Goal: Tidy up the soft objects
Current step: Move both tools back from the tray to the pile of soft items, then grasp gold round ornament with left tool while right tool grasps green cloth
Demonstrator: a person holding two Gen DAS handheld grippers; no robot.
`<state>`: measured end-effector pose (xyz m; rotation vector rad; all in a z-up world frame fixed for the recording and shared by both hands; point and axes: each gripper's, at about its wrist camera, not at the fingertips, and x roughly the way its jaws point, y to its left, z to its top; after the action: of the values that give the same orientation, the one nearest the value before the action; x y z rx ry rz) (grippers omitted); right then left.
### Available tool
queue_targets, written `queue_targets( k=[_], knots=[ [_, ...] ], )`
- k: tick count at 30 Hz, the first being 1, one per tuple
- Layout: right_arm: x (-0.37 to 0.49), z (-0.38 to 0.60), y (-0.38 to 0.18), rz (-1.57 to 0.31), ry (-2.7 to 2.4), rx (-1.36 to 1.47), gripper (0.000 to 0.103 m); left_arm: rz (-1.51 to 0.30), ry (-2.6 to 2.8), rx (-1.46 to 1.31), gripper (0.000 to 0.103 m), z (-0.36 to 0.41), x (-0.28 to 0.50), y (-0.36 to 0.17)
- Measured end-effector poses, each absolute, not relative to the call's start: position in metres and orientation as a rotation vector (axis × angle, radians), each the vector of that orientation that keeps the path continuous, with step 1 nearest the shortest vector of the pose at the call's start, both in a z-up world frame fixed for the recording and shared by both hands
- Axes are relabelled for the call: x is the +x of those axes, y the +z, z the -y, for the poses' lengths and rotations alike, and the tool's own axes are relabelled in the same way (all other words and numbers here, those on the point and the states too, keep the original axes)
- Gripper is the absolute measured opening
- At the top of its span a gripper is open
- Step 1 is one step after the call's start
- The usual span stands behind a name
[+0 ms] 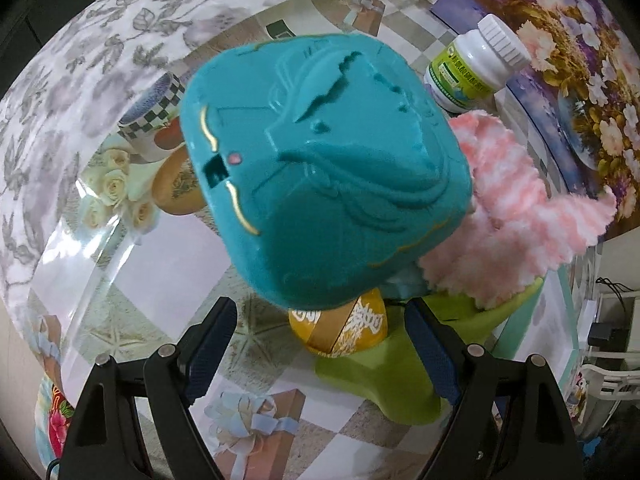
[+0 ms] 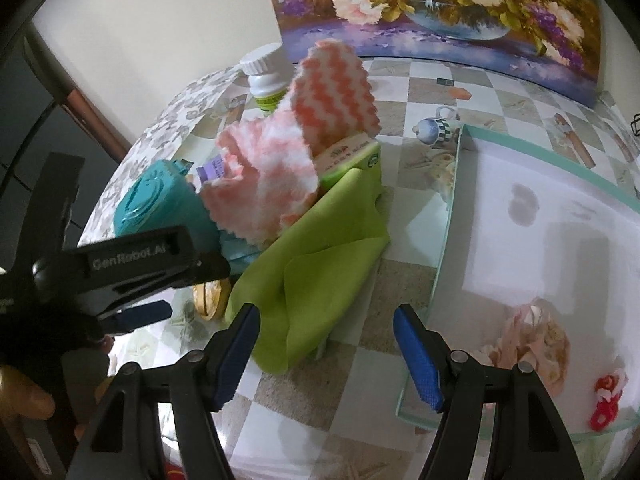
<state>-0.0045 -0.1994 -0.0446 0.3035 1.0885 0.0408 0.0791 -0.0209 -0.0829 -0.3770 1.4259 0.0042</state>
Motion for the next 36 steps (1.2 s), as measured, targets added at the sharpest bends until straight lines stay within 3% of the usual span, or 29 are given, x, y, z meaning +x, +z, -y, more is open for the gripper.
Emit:
queue_targets(
  k=[10, 16, 18, 20, 36],
  knots=[
    [0.014, 0.206, -0.055, -1.091, 0.057, 0.367, 0.073, -1.429, 0.001, -0.377, 0.083, 0.025, 0.094, -0.095],
    [0.021, 0.201, -0.055, -1.082, 0.087, 0.369, 0.073, -1.422, -0.012, -0.337, 0.069, 0.032, 0.100, -0.094],
    [0.021, 0.198, -0.055, -1.082, 0.094, 0.366, 0.073, -1.418, -0.013, -0.321, 0.056, 0.035, 0.102, -0.094],
    [0.021, 0.196, -0.055, -1.082, 0.100, 0.358, 0.073, -1.419, -0.027, -0.330, 0.051, 0.035, 0.103, -0.094],
    [0.023, 0.169, -0.062, -1.106, 0.148, 0.280, 0.073, -1.450, 0.022, -0.423, 0.051, 0.016, 0.102, -0.098]
  ],
)
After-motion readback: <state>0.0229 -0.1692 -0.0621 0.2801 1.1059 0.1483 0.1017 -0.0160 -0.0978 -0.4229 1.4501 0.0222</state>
